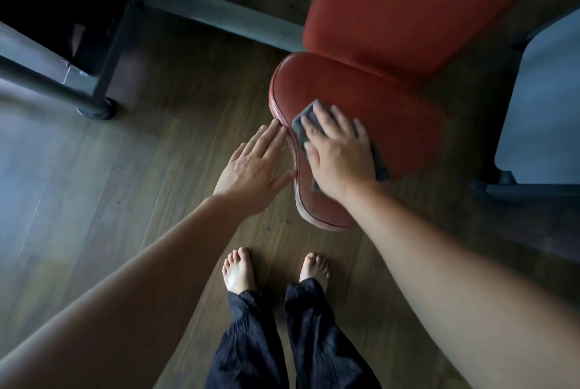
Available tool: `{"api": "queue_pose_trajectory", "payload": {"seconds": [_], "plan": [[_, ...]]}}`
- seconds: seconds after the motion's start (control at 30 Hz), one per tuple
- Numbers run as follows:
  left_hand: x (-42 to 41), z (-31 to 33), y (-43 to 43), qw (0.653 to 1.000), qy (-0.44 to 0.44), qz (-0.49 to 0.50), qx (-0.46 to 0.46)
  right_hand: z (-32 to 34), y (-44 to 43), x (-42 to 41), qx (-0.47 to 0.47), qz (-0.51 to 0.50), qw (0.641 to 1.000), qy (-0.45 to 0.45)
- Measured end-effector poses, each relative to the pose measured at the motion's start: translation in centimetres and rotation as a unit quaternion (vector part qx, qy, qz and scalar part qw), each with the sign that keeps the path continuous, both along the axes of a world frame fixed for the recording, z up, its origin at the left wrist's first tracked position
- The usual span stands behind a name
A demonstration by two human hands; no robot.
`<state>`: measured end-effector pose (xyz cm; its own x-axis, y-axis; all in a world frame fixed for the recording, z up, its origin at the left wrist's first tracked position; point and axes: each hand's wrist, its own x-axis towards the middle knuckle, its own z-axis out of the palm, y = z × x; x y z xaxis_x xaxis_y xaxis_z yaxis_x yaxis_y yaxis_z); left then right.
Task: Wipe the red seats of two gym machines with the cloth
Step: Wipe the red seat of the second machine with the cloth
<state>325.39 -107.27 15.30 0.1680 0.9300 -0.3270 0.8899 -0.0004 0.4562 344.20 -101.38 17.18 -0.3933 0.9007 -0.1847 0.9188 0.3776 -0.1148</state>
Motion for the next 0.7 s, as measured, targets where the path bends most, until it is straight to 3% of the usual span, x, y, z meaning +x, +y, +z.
{"api": "queue_pose_trajectory", "payload": {"seconds": [0.1,0.3,0.4,0.53,0.7], "plan": [[0.3,-0.1,-1.1,1.000,-0.007,-0.013,0.003,-0.2,0.2,-0.6,0.006,-0.036,0.999,-0.012],[0.7,-0.3,-2.5,0.999,-0.016,-0.027,0.006,1.6,-8.4,1.0,0.008,-0.021,0.999,0.025],[0.8,-0.3,-3.0,0.999,-0.029,-0.036,0.007,0.8,-5.7,0.9,0.011,0.001,1.000,0.021],[0.7,-0.2,-3.1,0.999,-0.027,-0.044,0.003,0.1,-1.7,-0.7,0.010,-0.083,0.997,-0.001],[0.6,-0.1,-3.2,0.998,-0.020,-0.052,0.002,1.3,-8.5,0.1,0.016,-0.063,0.998,0.009]]}}
